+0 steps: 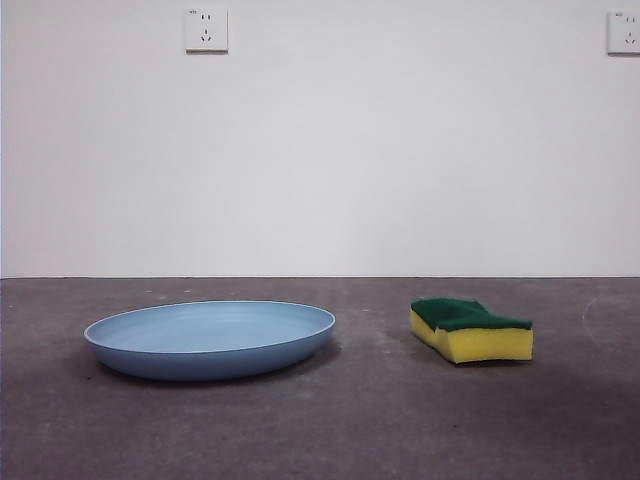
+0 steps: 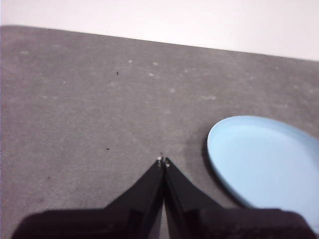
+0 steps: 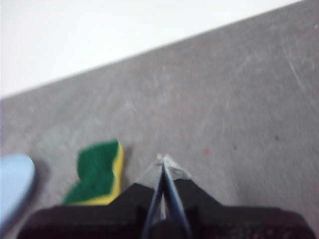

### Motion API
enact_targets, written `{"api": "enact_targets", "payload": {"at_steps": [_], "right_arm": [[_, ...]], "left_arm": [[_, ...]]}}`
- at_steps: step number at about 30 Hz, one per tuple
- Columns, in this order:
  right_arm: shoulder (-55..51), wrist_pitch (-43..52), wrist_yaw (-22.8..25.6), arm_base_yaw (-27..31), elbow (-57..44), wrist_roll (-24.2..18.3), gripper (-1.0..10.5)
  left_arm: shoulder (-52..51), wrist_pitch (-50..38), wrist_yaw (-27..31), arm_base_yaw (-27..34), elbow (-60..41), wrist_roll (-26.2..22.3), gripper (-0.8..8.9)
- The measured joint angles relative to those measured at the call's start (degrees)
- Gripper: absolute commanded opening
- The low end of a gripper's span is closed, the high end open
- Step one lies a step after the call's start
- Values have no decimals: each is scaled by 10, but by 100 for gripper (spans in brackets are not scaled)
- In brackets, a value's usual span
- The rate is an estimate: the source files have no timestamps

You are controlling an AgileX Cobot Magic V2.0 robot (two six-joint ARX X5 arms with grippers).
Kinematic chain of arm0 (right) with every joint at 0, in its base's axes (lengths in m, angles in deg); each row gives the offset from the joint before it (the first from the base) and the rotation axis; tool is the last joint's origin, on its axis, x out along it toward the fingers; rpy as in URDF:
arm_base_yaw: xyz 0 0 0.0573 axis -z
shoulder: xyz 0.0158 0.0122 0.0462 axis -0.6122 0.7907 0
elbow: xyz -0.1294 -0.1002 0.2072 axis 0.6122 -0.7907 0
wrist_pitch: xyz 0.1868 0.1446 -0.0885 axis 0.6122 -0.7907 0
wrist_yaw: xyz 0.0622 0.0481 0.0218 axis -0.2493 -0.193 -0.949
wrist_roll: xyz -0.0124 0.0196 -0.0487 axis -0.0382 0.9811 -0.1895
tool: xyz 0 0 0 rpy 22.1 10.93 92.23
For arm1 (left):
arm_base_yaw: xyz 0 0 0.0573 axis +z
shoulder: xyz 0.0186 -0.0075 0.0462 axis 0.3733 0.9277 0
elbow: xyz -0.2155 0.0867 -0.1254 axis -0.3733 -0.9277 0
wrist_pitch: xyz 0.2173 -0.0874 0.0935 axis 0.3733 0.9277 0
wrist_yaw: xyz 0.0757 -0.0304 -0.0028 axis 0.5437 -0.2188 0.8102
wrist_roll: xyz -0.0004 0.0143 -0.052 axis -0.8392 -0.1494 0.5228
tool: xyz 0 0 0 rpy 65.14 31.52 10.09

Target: Pick up the plate,pick up the cloth,clean the plate with the cloth

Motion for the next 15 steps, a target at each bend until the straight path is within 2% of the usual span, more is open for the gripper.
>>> {"api": "enact_targets", "payload": {"at_steps": [5, 11, 15], "right_arm": [[58, -3, 0, 0, 73, 15, -11], [170, -49, -2, 0, 177, 19, -11], [246, -73, -47, 0, 247, 5, -10]], "left_arm": [[43, 30, -15, 0, 62, 33, -6], [144, 59, -42, 0, 147, 43, -6], [225, 67, -74, 0, 214, 43, -5]]}}
